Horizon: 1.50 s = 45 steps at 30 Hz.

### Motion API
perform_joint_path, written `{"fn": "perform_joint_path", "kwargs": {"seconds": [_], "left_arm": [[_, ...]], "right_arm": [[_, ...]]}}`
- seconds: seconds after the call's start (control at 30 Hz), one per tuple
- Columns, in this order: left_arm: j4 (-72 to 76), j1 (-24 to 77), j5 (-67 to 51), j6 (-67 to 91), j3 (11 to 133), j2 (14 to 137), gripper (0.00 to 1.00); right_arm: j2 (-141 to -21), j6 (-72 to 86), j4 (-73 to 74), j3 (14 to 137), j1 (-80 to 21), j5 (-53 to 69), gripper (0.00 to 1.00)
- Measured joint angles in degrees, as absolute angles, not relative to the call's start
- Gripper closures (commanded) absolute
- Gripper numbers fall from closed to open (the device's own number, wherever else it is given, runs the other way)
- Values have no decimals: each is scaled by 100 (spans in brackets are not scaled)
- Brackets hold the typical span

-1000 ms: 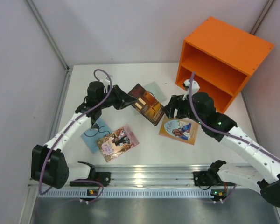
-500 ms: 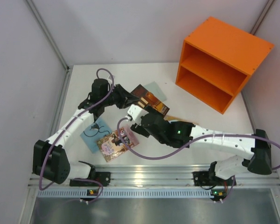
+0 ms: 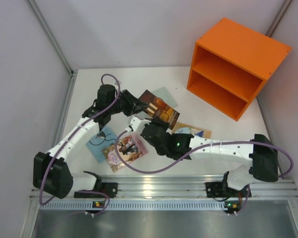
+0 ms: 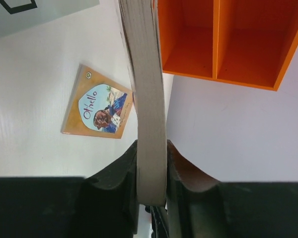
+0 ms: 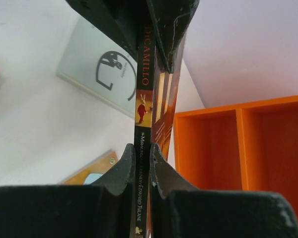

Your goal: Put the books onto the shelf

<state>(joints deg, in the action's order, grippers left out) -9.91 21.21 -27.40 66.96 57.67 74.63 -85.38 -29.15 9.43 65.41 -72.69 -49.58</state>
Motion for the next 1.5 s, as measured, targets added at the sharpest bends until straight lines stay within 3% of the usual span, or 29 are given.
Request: {"fn": "perform_joint_path", "kwargs": {"seconds": [0.1,0.23,0.5,0.73,1.3,1.5], "left_arm": [[-1033,2121,-2829,6735,5765,7310,42],[-1262,2147,-2904,6654,5885,7076,33],[-1813,1933,-2808,6106,6643,7076,30],[-2193,1686,-2368,5509,6639,7067,29],[-2456,1166,-2311,4792,6128,6910,29],[-2508,1127,-2303,4676,6128,6858,29]], "right_arm": [[-8523,-3260,690,6346,-7247,-5205,100],[-8434,-3671,687,5961,-7054,-5443,100],[-7658,-4630,722,5743,-6316,-5706,100],[-6958,-5697,443,5583,-4915,-5332,100],[-7898,-6674,-554,5590,-2779,-4003,100],[-8062,-6598,-591,5588,-2381,-3835,94]]}}
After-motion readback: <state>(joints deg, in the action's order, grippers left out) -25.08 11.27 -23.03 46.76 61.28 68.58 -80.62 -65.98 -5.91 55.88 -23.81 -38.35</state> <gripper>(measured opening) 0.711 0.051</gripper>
